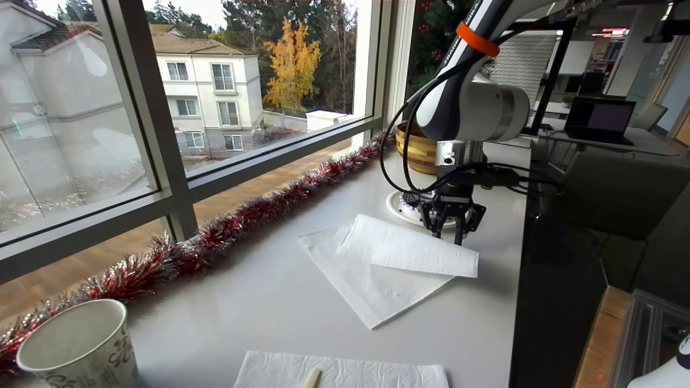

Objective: Move the fork backwards

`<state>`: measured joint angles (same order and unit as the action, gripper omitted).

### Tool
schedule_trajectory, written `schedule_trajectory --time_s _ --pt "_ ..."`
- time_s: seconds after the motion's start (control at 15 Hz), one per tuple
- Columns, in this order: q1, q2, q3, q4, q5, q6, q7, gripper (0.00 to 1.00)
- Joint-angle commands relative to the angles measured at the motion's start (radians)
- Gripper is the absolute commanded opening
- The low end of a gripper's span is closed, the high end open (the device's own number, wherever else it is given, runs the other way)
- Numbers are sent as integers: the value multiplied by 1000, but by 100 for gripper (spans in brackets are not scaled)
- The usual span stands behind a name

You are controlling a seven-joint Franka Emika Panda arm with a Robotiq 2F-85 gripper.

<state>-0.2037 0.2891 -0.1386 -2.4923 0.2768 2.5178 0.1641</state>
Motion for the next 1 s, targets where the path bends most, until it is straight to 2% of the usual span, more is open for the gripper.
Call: schedule_trajectory --time_s 0.0,0.27,0.33,0.47,0.53,0.93 --pt "-13 24 25 9 63 30 -75 28" --pt "-20 40 31 13 82 39 -114 16" --pt "-22 40 29 13 80 37 -117 8" --pt "-24 34 28 10 78 37 -123 7" --pt "-23 20 25 2 75 37 -119 3" --pt "8 -141 -6 -95 6 20 -68 5"
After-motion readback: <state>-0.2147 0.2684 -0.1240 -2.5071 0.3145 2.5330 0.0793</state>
